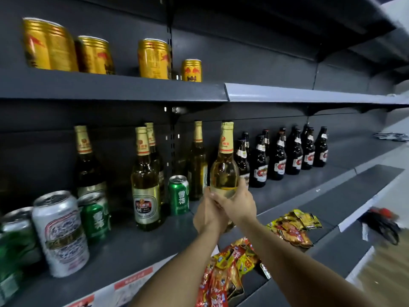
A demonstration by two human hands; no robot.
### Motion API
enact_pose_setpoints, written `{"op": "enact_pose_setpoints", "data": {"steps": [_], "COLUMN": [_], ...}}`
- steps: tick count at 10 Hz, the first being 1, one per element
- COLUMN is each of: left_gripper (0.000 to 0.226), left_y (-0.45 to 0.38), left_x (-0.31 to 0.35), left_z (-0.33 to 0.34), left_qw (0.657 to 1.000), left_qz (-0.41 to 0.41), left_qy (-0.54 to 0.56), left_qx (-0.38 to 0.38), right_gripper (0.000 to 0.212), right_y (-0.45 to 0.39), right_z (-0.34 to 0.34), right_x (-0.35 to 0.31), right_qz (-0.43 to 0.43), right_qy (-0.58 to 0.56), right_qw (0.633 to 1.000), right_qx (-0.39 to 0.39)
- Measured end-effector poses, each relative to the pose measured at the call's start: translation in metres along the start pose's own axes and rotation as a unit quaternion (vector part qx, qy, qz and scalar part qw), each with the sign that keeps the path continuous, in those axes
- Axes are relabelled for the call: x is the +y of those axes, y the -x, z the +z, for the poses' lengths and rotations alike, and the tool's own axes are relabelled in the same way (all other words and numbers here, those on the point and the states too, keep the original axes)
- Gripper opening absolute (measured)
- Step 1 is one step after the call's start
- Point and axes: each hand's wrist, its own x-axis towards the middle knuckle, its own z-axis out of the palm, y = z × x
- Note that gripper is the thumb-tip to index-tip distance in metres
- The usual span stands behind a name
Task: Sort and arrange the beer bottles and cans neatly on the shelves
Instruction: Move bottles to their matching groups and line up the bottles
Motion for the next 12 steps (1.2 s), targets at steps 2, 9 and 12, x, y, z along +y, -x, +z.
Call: {"op": "enact_pose_setpoints", "data": {"steps": [2, 9, 12], "left_gripper": [0.041, 0.061, 0.089], "left_y": [-0.041, -0.059, -0.101], "left_x": [0.008, -0.032, -0.067], "left_z": [0.037, 0.022, 0.016], "left_qw": [0.995, 0.932, 0.948], "left_qz": [-0.034, 0.051, -0.153], "left_qy": [0.053, -0.119, 0.009], "left_qx": [0.072, 0.34, 0.278], "right_gripper": [0.066, 0.076, 0.076], "right_y": [-0.061, -0.097, -0.092], "right_z": [0.008, 0.061, 0.072], "right_x": [0.022, 0.071, 0.074], "right_qz": [-0.043, -0.082, -0.092], "right_qy": [-0.029, -0.148, -0.138], "right_qw": [0.997, 0.985, 0.986], "right_qx": [-0.059, -0.036, 0.011]}}
